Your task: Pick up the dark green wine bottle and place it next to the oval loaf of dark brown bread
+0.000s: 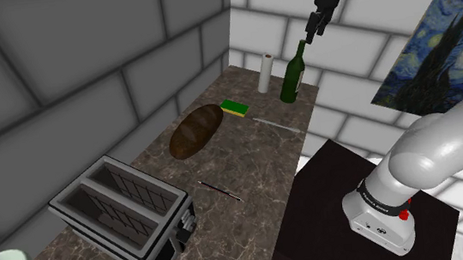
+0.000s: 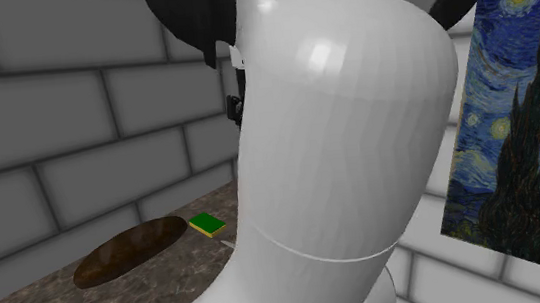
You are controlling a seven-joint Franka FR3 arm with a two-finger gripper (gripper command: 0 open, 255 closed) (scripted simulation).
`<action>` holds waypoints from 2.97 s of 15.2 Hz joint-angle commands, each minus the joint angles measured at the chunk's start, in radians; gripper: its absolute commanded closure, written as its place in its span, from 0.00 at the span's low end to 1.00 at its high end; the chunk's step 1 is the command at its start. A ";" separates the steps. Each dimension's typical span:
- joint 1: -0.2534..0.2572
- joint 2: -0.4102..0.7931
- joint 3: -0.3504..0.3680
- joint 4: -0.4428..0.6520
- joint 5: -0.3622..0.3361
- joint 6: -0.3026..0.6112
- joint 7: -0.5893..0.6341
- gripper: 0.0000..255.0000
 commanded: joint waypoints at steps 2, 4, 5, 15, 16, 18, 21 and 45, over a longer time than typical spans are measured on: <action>-0.010 0.101 -0.051 0.074 0.037 0.021 -0.064 0.00; -0.018 0.177 -0.083 0.131 0.072 0.032 -0.107 0.00; -0.023 0.217 -0.097 0.162 0.092 0.036 -0.129 0.00; -0.157 0.654 -0.166 0.573 0.336 -0.021 -0.332 0.00; -0.163 0.664 -0.164 0.584 0.340 -0.024 -0.334 0.00; -0.161 0.665 -0.162 0.558 0.341 0.002 -0.335 0.00; -0.158 0.668 -0.160 0.523 0.344 0.040 -0.338 0.00; -0.158 0.668 -0.160 0.542 0.343 0.022 -0.335 1.00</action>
